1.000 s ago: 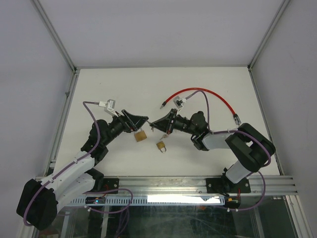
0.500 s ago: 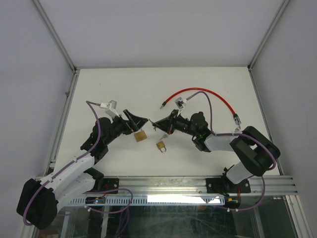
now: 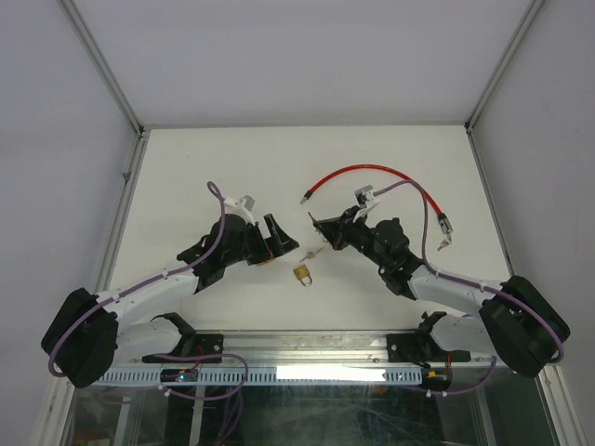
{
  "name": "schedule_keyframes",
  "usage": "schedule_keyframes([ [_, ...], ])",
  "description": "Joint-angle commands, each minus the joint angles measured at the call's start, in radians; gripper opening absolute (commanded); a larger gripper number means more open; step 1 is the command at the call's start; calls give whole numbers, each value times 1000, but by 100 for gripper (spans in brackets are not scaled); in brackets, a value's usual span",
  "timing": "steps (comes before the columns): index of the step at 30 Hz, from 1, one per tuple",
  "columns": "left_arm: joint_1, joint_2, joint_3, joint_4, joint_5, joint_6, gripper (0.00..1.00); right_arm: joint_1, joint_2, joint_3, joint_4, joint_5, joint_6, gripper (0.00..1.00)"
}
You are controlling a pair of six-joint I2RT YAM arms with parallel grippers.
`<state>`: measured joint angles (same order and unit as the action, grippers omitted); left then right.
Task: Unlock with the key
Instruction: Pick up the lock from the center of the board.
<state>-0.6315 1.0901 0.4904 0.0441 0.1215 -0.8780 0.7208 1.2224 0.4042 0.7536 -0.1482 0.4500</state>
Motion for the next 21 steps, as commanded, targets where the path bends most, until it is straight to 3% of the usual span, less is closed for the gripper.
schedule_keyframes([
  [1,-92,63,100,-56,-113,2,98,-11,-76,-27,-53,181,-84,0],
  [9,-221,205,205,-123,-227,12,98,-36,-132,-57,-92,266,-66,0],
  [14,-242,304,268,-161,-240,47,98,-56,-164,-73,-104,269,-56,0],
  [17,-241,347,308,-161,-237,113,99,-66,-174,-75,-115,266,-52,0],
  [21,-237,419,415,-165,-191,308,99,-74,-186,-85,-119,296,-19,0],
])
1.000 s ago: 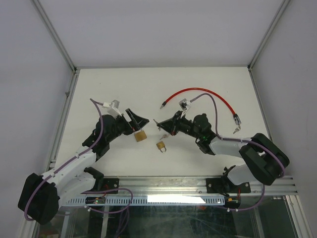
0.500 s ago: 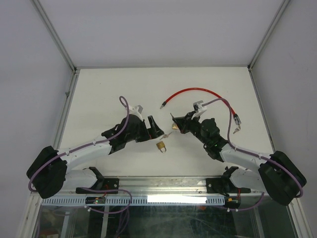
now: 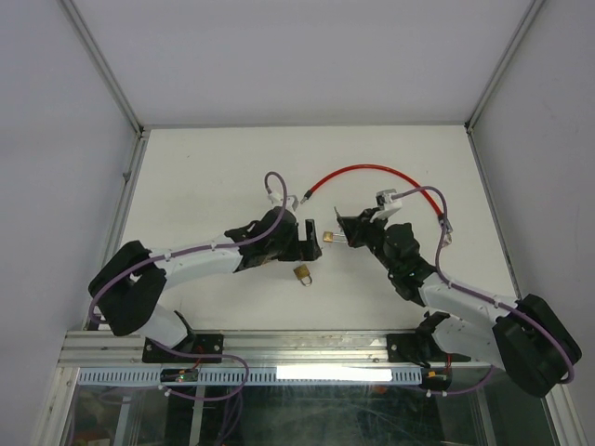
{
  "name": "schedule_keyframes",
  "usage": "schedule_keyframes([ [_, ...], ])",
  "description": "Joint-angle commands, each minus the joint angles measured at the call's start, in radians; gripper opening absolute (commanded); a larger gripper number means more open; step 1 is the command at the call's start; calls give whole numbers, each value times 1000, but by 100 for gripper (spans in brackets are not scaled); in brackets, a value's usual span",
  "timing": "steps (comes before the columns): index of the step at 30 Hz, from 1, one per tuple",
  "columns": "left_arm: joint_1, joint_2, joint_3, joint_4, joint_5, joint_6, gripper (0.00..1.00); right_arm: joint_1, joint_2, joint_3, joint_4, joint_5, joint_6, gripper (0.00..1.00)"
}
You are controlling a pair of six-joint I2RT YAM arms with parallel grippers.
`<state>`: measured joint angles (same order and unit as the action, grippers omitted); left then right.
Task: Unlock with the key
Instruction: Pick up the lock from the center of the board.
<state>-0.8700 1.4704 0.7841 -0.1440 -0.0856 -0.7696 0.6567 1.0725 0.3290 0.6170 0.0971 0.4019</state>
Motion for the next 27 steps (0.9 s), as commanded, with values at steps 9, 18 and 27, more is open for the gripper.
schedule_keyframes([
  [9,69,228,313,68,235,602,93,-42,-126,-54,-24,128,64,0],
  [18,116,385,459,60,378,804,92,-75,-137,-67,-31,109,73,0],
  [27,118,380,448,-32,359,768,84,-106,-153,-78,-30,79,85,0],
])
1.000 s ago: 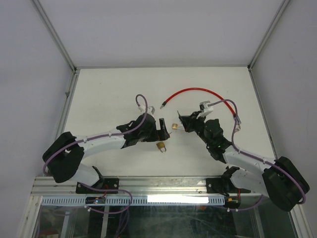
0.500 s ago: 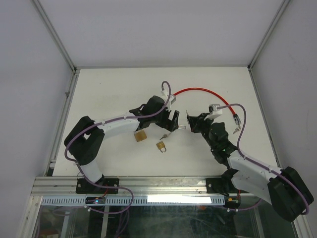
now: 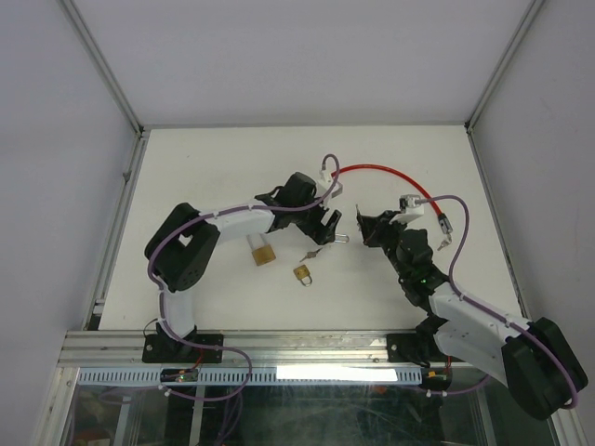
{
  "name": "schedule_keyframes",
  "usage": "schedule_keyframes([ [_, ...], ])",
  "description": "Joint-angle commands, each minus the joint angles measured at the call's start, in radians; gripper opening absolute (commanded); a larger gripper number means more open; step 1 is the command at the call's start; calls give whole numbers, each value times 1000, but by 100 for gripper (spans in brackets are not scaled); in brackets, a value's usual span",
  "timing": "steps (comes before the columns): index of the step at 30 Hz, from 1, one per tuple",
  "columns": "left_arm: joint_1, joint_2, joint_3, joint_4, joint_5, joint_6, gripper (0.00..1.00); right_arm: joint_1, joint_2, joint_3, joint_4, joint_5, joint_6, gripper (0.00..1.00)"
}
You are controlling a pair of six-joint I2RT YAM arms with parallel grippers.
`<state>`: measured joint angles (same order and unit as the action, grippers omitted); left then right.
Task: Unlock with the key
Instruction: Pick up the lock from the center of the board.
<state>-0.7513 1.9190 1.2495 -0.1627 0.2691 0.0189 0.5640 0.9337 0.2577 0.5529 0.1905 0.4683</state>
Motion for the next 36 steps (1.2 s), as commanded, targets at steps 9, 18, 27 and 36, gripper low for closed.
schedule_keyframes([
  [9,-124,-280,-211,-45,-317,-470,86,-35,5,-14,60,-56,40,0],
  [18,-234,-274,-230,-194,-493,-721,93,-45,7,-14,66,-81,52,0],
  [27,-265,-259,-255,-226,-493,-798,99,-50,28,-11,80,-104,56,0],
  [36,-230,-335,-240,-341,-608,-835,99,-55,65,-7,106,-136,64,0],
])
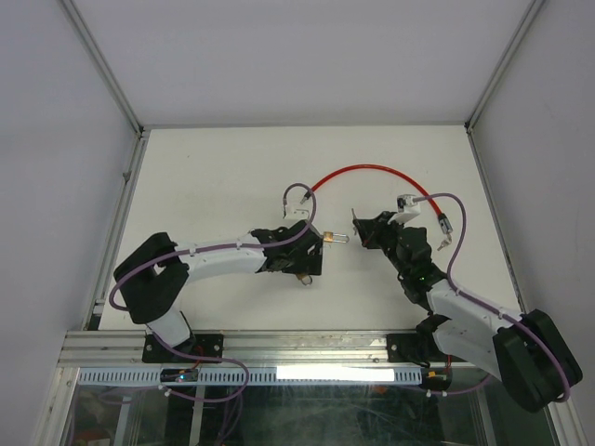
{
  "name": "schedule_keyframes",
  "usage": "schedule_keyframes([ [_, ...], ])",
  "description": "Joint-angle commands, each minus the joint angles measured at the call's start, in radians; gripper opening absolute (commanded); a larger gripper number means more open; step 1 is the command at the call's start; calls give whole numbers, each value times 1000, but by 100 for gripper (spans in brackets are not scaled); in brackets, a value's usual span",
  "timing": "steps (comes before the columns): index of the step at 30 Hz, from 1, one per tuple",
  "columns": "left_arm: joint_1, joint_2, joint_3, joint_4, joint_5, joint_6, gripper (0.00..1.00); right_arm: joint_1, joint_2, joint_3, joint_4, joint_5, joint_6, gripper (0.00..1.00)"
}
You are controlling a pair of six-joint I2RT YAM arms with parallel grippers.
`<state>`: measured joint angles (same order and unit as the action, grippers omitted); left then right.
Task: Unlock with the key
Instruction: Pick up the lock from the center of the board.
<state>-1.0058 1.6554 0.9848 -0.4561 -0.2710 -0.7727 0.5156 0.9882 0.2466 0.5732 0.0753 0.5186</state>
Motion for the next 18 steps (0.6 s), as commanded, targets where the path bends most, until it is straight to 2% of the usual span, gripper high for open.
schedule_keyframes([
  [1,38,-82,22,-62,-69,-55,99,-7,12,4,88,-23,14,0],
  [8,130,-161,17,-99,-43,-119,99,-10,15,5,91,-39,14,0],
  [12,186,-154,38,-186,-57,-172,94,-12,16,5,94,-50,14,0],
  [18,271,-109,59,-266,-59,-207,94,-14,15,6,93,-58,14,0],
])
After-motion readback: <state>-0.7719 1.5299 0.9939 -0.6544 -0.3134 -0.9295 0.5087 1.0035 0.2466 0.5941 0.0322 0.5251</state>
